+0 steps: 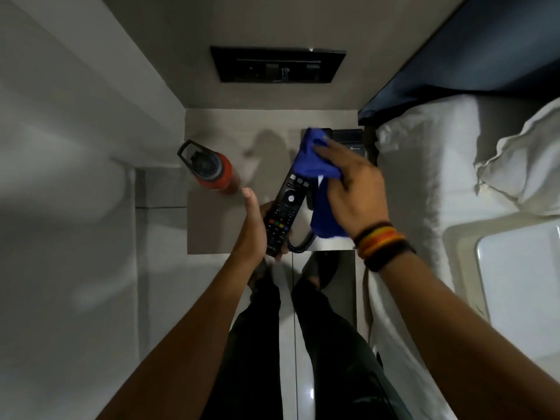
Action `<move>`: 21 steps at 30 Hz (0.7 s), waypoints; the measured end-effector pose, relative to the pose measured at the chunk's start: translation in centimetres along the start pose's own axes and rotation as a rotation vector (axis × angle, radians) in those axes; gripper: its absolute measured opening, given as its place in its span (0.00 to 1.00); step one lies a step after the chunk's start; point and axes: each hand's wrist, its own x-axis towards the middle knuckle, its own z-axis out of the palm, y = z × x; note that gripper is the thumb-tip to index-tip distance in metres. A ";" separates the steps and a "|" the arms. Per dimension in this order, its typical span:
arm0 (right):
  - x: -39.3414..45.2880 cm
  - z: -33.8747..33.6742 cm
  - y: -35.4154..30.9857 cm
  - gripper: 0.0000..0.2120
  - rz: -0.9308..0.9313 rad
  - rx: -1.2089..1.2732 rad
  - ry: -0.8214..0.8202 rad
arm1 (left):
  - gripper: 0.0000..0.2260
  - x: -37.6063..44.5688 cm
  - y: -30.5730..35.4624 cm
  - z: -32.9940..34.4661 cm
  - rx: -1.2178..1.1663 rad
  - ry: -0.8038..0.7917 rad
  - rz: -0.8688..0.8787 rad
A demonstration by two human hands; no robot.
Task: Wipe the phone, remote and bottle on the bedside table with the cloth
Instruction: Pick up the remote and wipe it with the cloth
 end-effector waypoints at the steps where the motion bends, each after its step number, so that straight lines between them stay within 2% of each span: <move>1: 0.9 0.5 -0.1 0.26 0.016 -0.066 -0.060 | 0.51 0.2 0.0 0.4 -0.015 0.002 -0.001; 3: 0.2 2.1 -0.3 0.26 -0.011 -0.221 -0.222 | 0.50 0.6 0.0 0.8 -0.044 0.014 -0.005; 5: -3.1 4.1 -0.7 0.25 -0.120 -0.282 -0.297 | 0.51 1.1 0.2 0.6 -0.054 0.074 -0.011; 9: -7.8 5.4 0.0 0.25 -0.121 -0.161 -0.419 | 0.50 2.1 -1.1 -0.1 -0.069 0.137 -0.115; 13: -8.3 4.9 1.9 0.24 -0.070 -0.078 -0.618 | 0.40 4.5 -2.3 -1.4 -0.119 0.134 -0.079; 15: -8.2 4.4 2.5 0.23 0.021 -0.029 -0.599 | 0.29 6.2 -2.3 -1.8 0.001 0.165 -0.101; 17: -8.0 3.9 3.2 0.25 0.102 0.007 -0.508 | 0.21 8.2 -2.3 -2.0 0.106 0.200 -0.165; 21: -8.3 3.6 4.9 0.25 0.176 0.021 -0.430 | 0.19 11.7 -2.5 -2.4 0.165 0.216 -0.197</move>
